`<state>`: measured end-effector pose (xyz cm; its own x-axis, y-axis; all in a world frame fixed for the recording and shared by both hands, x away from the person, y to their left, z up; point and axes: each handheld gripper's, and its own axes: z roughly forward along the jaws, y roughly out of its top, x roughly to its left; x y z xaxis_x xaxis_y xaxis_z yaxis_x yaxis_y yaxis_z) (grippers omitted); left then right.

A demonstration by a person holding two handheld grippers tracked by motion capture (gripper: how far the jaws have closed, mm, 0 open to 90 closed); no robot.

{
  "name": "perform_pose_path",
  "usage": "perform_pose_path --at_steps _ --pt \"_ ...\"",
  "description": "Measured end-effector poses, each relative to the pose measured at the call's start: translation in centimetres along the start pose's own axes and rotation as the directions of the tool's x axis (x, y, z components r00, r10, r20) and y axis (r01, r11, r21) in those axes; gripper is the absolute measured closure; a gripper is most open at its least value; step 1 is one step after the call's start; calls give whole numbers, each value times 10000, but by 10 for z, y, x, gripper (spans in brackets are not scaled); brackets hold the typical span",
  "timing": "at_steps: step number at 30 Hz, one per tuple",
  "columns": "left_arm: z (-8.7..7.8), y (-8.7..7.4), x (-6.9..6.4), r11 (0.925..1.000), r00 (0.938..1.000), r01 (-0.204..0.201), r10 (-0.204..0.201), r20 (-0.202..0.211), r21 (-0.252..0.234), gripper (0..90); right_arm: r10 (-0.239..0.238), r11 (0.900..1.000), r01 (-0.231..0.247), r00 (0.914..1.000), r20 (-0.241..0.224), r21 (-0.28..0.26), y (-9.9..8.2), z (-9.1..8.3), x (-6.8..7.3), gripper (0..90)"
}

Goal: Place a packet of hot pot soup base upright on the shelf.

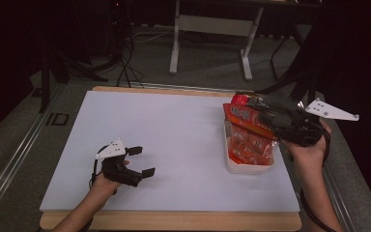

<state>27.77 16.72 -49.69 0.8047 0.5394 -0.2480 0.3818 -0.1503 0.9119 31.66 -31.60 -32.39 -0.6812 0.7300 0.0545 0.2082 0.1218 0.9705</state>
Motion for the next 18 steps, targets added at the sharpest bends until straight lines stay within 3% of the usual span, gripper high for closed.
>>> perform_pose_path --at_steps 6,12,17,18 --pt "-2 1 -1 10000 10000 -20 21 22 -61 11 -60 9998 46 9971 -754 -184 5 6 19 248" --pt "-3 1 -2 10000 10000 -4 4 20 -77 11 -57 10000 55 9878 -1557 -16 -4 18 36 139" --pt "-5 1 -2 9999 10000 3 -3 15 -106 11 28 9999 -7 9828 -1848 111 -10 23 41 132" --pt "-5 0 -2 10000 10000 14 -14 2 -95 11 145 9997 -99 9780 -2079 232 -17 29 46 128"
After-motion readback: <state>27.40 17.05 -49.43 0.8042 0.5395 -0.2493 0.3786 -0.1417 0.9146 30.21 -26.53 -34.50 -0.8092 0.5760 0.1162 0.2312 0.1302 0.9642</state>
